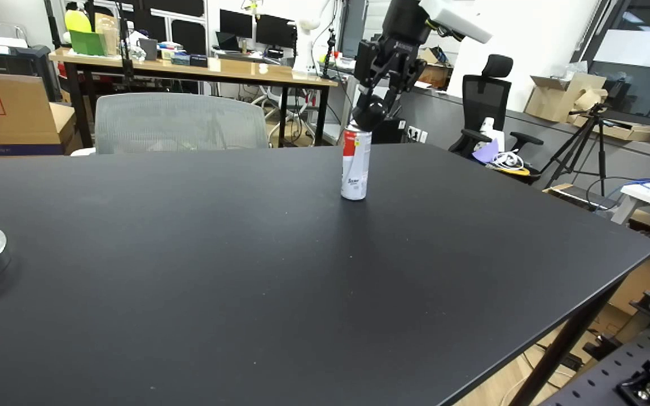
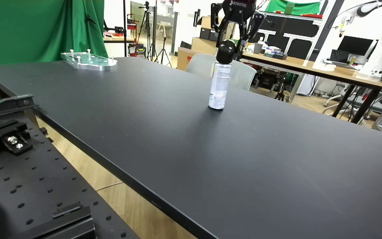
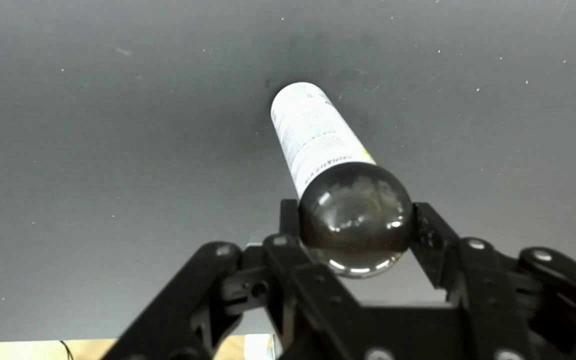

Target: Take the cover off the can and put it on the table

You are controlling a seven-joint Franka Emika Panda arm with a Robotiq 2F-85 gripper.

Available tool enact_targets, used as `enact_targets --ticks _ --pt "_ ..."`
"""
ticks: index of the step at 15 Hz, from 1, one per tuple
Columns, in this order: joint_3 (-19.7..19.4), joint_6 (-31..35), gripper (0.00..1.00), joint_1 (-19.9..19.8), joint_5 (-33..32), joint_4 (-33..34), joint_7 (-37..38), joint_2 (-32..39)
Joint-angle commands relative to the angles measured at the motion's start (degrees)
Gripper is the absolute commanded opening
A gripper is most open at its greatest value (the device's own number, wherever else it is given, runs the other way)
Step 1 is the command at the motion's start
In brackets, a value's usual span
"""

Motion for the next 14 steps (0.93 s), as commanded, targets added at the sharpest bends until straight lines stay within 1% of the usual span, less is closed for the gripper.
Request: enact_targets --ticks 1,4,7,10,14 --pt "-0.5 -3.98 0.33 0.06 -2.41 -0.45 2.84 -3.91" --pt "-0.99 -5.59 0.33 0.44 -4.59 -0.89 4.59 -6.4" --pt "-1.06 -7.99 0.33 1.02 -8.89 -0.91 7.65 -8.19" --pt "-0.44 -10.52 0.33 2.07 -13.5 -1.44 10.47 -8.88" --pt "0.77 -11.31 0.33 4.42 -16.31 -3.86 13.0 -9.51"
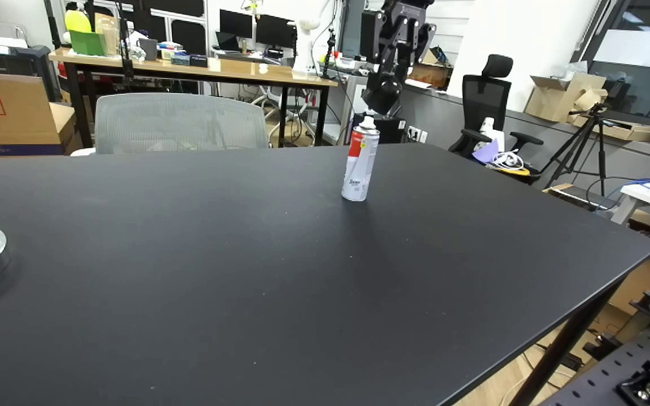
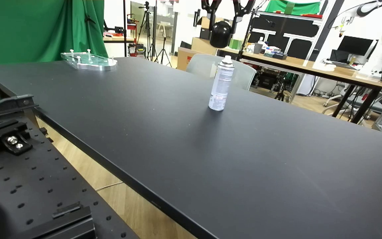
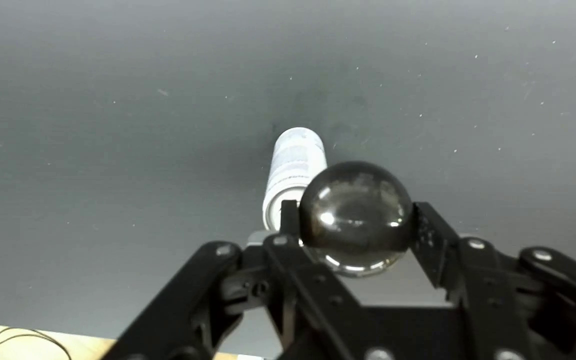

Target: Take the cover off the can and put it on the table

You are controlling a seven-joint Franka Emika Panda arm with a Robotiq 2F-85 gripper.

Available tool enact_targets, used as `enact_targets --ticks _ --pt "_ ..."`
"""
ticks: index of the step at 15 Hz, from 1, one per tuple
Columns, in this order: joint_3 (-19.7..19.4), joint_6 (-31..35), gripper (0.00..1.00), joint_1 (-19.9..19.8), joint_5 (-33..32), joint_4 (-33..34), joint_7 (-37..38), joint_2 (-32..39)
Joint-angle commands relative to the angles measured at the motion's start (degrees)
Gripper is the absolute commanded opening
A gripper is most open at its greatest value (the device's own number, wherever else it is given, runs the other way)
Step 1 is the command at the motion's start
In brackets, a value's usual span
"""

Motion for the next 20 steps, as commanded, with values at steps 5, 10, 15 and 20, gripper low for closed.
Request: enact_targets --ticks 5,10,15,20 --pt "2.53 0.78 0.33 4.25 -6.77 -6.07 9.34 -1.09" --pt "3.61 2.97 0.33 6.14 -15.04 -9.97 19.53 -0.14" --pt "4.24 4.03 0.33 6.75 -10.0 -12.71 17.27 1.47" --pt "4.13 3.43 0.58 6.78 -8.89 -12.43 16.77 3.09"
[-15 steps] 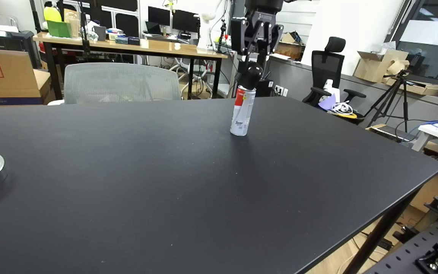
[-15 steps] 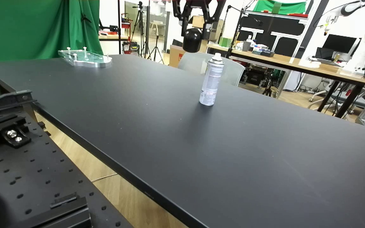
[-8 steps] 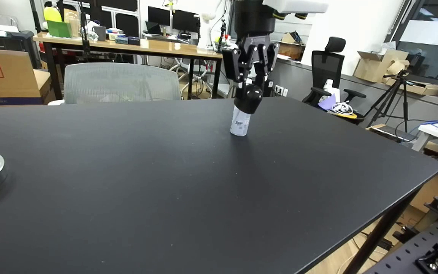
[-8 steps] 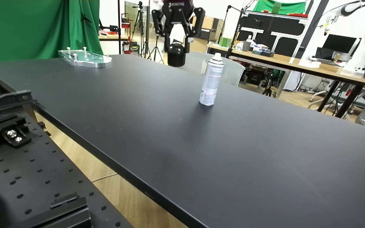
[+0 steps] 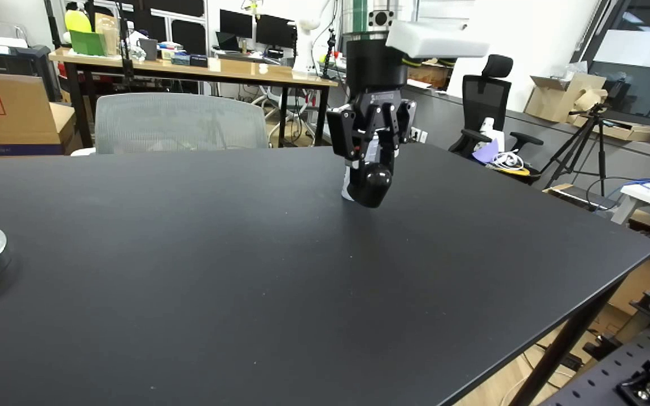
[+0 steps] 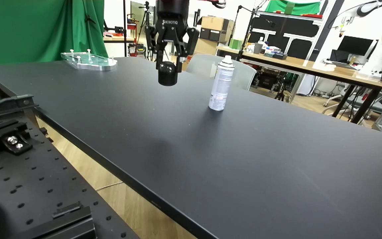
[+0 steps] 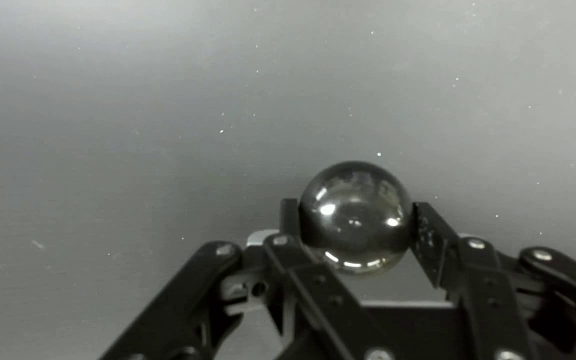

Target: Take the cover off the can and put it on the table

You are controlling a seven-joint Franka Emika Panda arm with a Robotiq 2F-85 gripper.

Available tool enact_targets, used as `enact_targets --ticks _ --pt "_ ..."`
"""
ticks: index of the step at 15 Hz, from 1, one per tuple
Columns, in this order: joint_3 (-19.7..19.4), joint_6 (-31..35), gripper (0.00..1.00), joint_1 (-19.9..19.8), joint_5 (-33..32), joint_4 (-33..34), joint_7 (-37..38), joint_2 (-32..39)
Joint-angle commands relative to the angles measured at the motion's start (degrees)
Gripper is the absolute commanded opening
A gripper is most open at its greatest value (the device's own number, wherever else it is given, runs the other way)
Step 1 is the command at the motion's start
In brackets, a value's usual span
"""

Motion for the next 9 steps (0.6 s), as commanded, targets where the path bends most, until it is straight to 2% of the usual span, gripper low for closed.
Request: enact_targets --ticks 1,3,4,9 --pt "0.01 -0.15 0.58 0.01 0.07 0.08 -0.08 0.14" --pt "0.01 -0.15 0.58 0.01 0.07 0.1 -0.11 0.16" --pt "-0.09 -0.18 0.33 -0.05 -0.04 -0.13 0.24 -0.55" --pt "0.09 -2.92 0.33 0.28 -0.28 4.09 0.33 4.3"
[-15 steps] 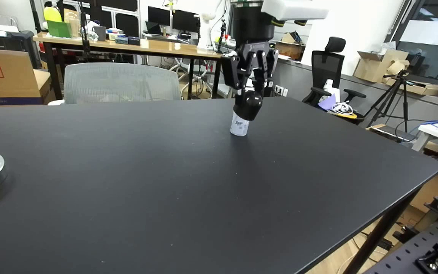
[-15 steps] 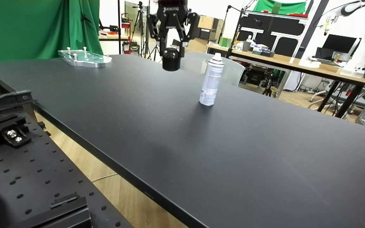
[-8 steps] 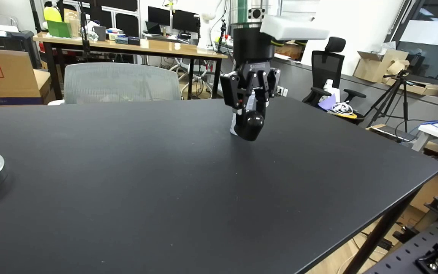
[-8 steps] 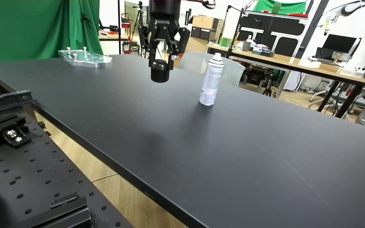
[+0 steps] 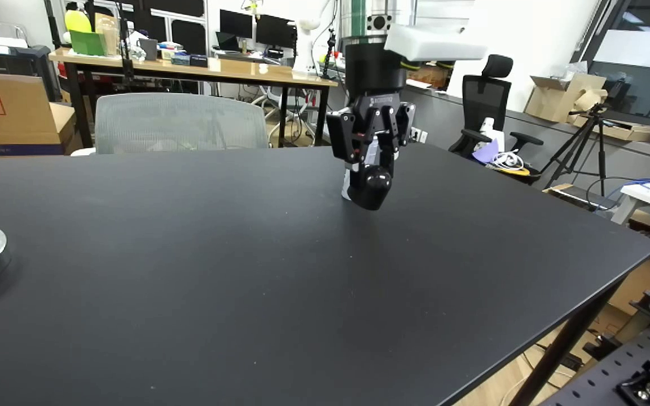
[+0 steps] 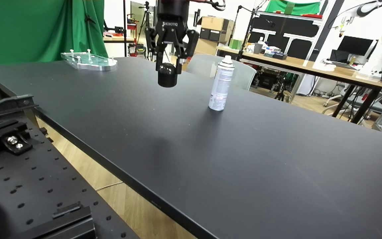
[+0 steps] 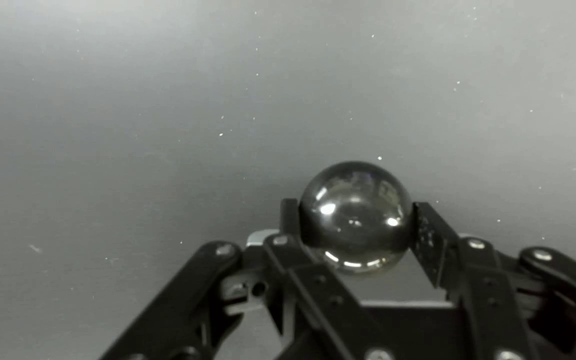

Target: Take the cover off the can and put it on the table

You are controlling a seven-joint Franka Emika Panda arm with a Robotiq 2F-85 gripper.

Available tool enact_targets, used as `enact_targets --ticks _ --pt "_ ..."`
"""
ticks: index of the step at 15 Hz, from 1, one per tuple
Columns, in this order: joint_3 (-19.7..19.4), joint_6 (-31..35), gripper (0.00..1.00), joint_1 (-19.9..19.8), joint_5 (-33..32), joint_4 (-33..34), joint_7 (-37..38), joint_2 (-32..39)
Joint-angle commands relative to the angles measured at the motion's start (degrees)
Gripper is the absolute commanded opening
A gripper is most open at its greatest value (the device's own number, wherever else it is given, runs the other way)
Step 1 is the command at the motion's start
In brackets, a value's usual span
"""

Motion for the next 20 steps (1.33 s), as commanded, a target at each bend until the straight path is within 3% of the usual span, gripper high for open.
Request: enact_targets --ticks 1,8,9,10,12,14,20 --pt "0.13 -2.92 0.33 0.47 -0.49 4.47 0.57 4.74" --pt "-0.59 -4.26 0.33 3.2 -3.36 11.99 2.69 14.27" --pt "-0.76 -4.31 0.72 3.57 -3.86 12.8 2.87 15.13" --pt "-0.82 -4.23 0.84 3.85 -3.98 13.44 2.84 15.77" --pt "-0.98 -3.8 0.96 4.3 -4.44 14.23 2.68 16.38" --pt "-0.94 -3.42 1.0 4.48 -4.56 14.42 2.44 16.13" --pt "-0.15 -2.01 1.0 4.05 -3.05 12.37 1.07 11.2"
